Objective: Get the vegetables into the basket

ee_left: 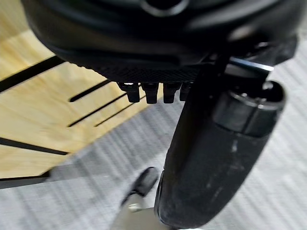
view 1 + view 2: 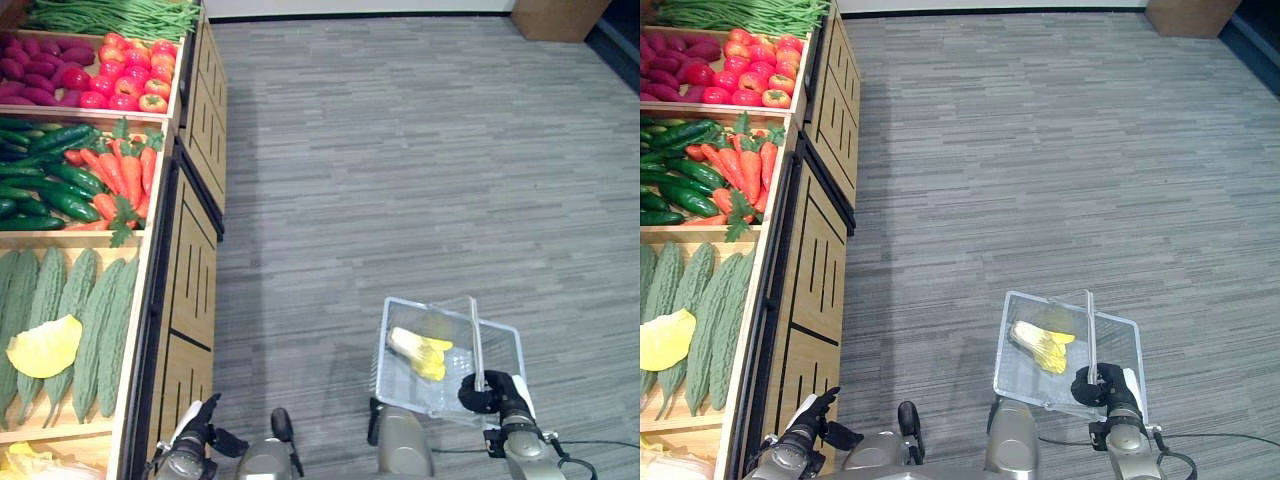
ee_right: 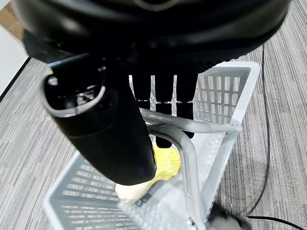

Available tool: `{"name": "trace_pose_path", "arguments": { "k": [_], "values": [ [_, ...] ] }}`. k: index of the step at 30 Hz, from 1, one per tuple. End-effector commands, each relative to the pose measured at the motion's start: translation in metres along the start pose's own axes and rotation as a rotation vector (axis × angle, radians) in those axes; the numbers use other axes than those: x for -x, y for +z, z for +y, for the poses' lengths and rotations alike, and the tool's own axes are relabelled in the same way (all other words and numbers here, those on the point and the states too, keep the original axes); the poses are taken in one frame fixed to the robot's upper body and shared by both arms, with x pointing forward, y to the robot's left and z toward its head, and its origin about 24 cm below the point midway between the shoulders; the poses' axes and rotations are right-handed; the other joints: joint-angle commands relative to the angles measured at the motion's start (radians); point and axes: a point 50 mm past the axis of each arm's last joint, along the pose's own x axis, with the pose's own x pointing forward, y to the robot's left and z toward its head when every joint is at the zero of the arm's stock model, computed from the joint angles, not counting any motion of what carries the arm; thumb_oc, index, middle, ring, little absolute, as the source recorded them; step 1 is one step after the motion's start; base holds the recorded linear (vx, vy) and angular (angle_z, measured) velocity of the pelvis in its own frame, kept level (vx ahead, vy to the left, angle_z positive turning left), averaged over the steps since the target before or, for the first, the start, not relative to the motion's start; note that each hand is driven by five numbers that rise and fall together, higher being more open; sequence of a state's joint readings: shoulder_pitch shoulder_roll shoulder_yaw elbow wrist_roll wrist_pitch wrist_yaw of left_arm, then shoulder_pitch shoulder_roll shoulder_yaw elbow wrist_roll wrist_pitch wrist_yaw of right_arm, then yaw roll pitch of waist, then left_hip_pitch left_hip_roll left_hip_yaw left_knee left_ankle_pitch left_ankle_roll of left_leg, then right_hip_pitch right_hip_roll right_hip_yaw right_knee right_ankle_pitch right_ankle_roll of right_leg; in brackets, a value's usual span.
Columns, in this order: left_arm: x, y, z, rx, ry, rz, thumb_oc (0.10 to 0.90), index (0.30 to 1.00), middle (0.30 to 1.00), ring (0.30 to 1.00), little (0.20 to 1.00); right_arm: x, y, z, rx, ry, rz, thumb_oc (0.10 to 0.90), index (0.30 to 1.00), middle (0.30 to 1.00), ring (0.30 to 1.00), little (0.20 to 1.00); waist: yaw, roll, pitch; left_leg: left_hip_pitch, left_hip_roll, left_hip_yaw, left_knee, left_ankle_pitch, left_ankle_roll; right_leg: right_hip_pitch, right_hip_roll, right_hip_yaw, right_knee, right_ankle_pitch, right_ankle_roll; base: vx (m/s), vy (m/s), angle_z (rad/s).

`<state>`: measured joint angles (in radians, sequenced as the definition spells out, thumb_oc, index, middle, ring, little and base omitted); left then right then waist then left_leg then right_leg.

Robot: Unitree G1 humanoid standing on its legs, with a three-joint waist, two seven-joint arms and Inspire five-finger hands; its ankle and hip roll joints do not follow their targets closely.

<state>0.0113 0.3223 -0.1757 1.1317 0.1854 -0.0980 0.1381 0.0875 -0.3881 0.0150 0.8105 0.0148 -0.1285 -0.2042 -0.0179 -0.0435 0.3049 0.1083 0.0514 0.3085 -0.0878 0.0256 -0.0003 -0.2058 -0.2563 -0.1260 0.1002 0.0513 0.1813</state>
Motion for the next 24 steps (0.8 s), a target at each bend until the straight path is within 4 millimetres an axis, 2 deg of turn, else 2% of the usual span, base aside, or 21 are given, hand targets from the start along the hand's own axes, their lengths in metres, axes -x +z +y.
{"name": "trace_pose_path", "arguments": {
  "k": [1,4,6,9,11,12,14,15,16,18,21,22,24],
  "values": [
    [0.0,0.006,0.006,0.062,0.06,-0.041,0.9,1.0,1.0,1.0,1.0,-0.01,0.032,-0.031,0.016,-0.111,-0.158,0.4,0.3,0.3,0.3,0.3,0.002,-0.006,-0.035,0.058,0.047,-0.07,0.137,-0.139,-0.077,0.043,0.024,-0.028,0.042,0.042,0.034,0.19,-0.212,0.34],
    [0.0,0.007,0.001,0.136,0.055,-0.037,0.9,1.0,1.0,1.0,1.0,-0.008,0.032,-0.04,0.026,-0.128,-0.171,0.4,0.3,0.3,0.3,0.3,-0.002,0.007,-0.036,0.034,0.091,-0.106,0.176,-0.117,-0.104,0.052,0.056,-0.057,0.065,-0.004,0.0,0.15,-0.261,0.29],
    [0.0,0.01,-0.001,0.175,0.06,-0.039,0.9,1.0,1.0,1.0,1.0,-0.005,0.029,-0.046,0.013,-0.145,-0.174,0.4,0.3,0.3,0.3,0.3,-0.005,0.013,-0.028,-0.006,0.117,-0.133,0.249,-0.072,-0.129,0.059,0.075,-0.07,0.087,-0.04,-0.028,0.12,-0.248,0.34],
    [-0.002,0.021,-0.001,0.218,0.073,-0.065,0.9,1.0,1.0,1.0,1.0,-0.004,0.025,-0.059,0.004,-0.189,-0.163,0.4,0.3,0.3,0.3,0.3,0.006,-0.001,0.007,-0.122,0.12,-0.197,0.439,0.022,-0.15,0.102,0.088,-0.093,0.075,-0.069,-0.073,0.07,-0.216,0.43],
    [-0.003,0.025,-0.001,0.234,0.079,-0.075,0.9,1.0,1.0,1.0,1.0,-0.005,0.02,-0.062,0.0,-0.204,-0.139,0.4,0.3,0.3,0.3,0.3,0.008,0.0,0.015,-0.147,0.119,-0.213,0.466,0.037,-0.149,0.117,0.093,-0.105,0.074,-0.085,-0.083,0.07,-0.123,0.5],
    [-0.004,0.029,0.0,0.247,0.089,-0.081,0.9,1.0,1.0,1.0,1.0,-0.005,0.016,-0.064,-0.011,-0.22,-0.118,0.4,0.3,0.3,0.3,0.3,0.012,0.0,0.023,-0.175,0.12,-0.209,0.452,0.047,-0.144,0.133,0.09,-0.114,0.071,-0.095,-0.083,0.2,-0.129,0.32],
    [-0.005,0.032,-0.001,0.236,0.101,-0.071,0.9,1.0,1.0,1.0,1.0,-0.003,0.017,-0.065,-0.034,-0.237,-0.125,0.4,0.3,0.3,0.3,0.3,0.016,-0.007,0.021,-0.228,0.104,-0.183,0.349,0.011,-0.127,0.173,0.085,-0.126,0.041,-0.107,-0.071,0.24,-0.026,0.5],
    [-0.006,0.033,0.0,0.204,0.112,-0.073,0.9,1.0,1.0,1.0,1.0,-0.003,0.019,-0.064,-0.03,-0.241,-0.131,0.4,0.3,0.3,0.3,0.3,0.022,-0.003,0.016,-0.253,0.104,-0.181,0.283,0.026,-0.125,0.183,0.093,-0.126,0.034,-0.112,-0.063,0.15,0.035,0.52],
    [-0.006,0.033,-0.001,0.203,0.112,-0.073,0.9,1.0,1.0,1.0,1.0,-0.003,0.018,-0.064,-0.029,-0.241,-0.131,0.4,0.3,0.3,0.3,0.3,0.023,-0.004,0.015,-0.249,0.102,-0.179,0.277,0.028,-0.125,0.184,0.091,-0.125,0.034,-0.114,-0.063,0.18,0.067,0.25],
    [-0.006,0.033,0.002,0.179,0.131,-0.071,0.9,1.0,1.0,1.0,1.0,-0.004,0.015,-0.059,-0.011,-0.24,-0.112,0.4,0.3,0.3,0.3,0.3,0.051,0.003,0.004,-0.288,0.132,-0.181,0.16,0.115,-0.138,0.239,0.111,-0.111,0.025,-0.141,-0.05,0.35,0.113,0.05],
    [-0.006,0.032,0.005,0.155,0.14,-0.073,0.9,1.0,1.0,1.0,1.0,-0.004,0.013,-0.053,-0.015,-0.224,-0.103,0.4,0.3,0.3,0.3,0.3,0.056,-0.01,-0.004,-0.276,0.124,-0.163,0.173,0.093,-0.128,0.259,0.106,-0.101,0.022,-0.148,-0.042,0.28,0.138,-0.26],
    [-0.006,0.032,0.006,0.13,0.137,-0.08,0.9,1.0,1.0,1.0,1.0,-0.004,0.008,-0.049,-0.009,-0.213,-0.076,0.4,0.3,0.3,0.3,0.3,0.061,-0.017,-0.016,-0.261,0.098,-0.155,0.171,0.073,-0.111,0.274,0.086,-0.084,0.021,-0.138,-0.025,0.26,0.207,-0.55],
    [-0.006,0.032,0.007,0.114,0.142,-0.083,0.9,1.0,1.0,1.0,1.0,-0.003,0.009,-0.047,-0.014,-0.209,-0.084,0.4,0.3,0.3,0.3,0.3,0.06,-0.022,-0.021,-0.259,0.088,-0.146,0.179,0.06,-0.104,0.277,0.074,-0.078,0.022,-0.133,-0.019,0.22,0.203,-0.53]
  ]
}}
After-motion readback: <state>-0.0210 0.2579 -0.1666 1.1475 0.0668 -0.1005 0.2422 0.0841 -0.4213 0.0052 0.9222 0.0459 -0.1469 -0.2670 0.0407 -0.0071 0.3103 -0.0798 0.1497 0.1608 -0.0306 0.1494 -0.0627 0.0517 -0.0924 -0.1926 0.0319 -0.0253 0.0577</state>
